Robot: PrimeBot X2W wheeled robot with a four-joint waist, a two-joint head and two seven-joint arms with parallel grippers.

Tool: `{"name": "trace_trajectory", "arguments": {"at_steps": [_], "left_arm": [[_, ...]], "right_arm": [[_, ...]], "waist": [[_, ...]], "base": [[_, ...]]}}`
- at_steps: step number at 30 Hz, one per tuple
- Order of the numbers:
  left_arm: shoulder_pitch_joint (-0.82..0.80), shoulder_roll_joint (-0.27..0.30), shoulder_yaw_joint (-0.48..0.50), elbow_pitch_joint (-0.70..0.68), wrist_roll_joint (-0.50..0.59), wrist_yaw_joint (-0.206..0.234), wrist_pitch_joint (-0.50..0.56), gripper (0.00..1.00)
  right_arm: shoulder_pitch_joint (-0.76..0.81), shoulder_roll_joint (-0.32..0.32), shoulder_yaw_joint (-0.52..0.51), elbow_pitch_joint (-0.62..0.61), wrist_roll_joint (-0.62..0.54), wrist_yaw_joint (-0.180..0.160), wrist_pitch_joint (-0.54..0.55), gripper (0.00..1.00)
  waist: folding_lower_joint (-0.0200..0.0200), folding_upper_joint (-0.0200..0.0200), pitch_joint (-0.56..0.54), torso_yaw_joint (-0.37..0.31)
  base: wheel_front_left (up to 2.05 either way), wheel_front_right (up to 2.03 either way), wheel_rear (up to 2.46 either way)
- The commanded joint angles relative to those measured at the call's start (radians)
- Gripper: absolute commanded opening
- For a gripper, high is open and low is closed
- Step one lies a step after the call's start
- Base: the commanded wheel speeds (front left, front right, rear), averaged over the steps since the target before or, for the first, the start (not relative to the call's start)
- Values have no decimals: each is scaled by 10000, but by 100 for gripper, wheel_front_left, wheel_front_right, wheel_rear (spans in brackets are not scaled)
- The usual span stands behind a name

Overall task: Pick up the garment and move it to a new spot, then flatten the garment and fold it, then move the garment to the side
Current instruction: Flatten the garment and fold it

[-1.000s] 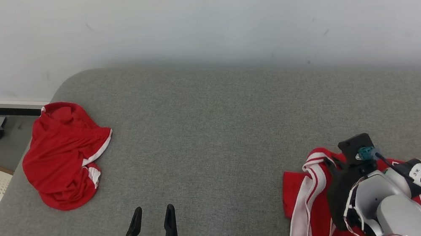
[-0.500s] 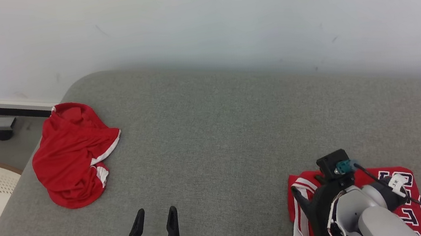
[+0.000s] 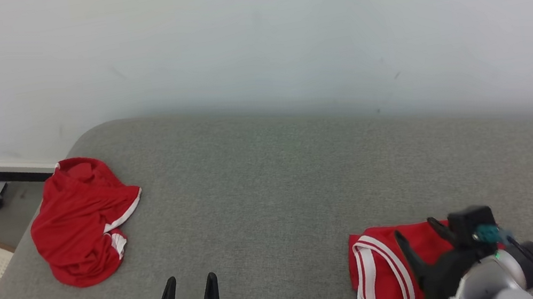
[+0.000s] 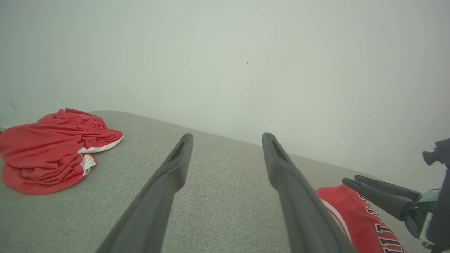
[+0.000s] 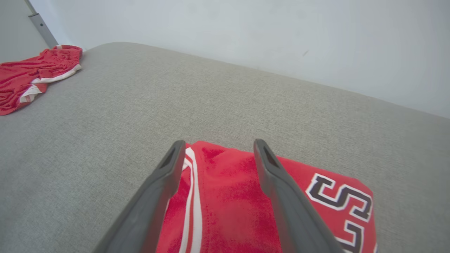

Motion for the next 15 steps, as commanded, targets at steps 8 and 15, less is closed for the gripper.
{"name": "trace_trajectory", "arguments": {"at_steps": [8,15], "left_arm": [[168,-71,167,-98,44,-24,-29,100],[-56,-260,132,-102,196,-187,-31,100]], "right_arm": [[1716,-3,-982,-1295,102,-17,-1784,100],[1009,-11,-609,-544,-130,-17,-2955,48]], "waist": [[1,0,-97,-678],[1,0,200,-779]], "base": [[0,0,0],[0,0,0]]}}
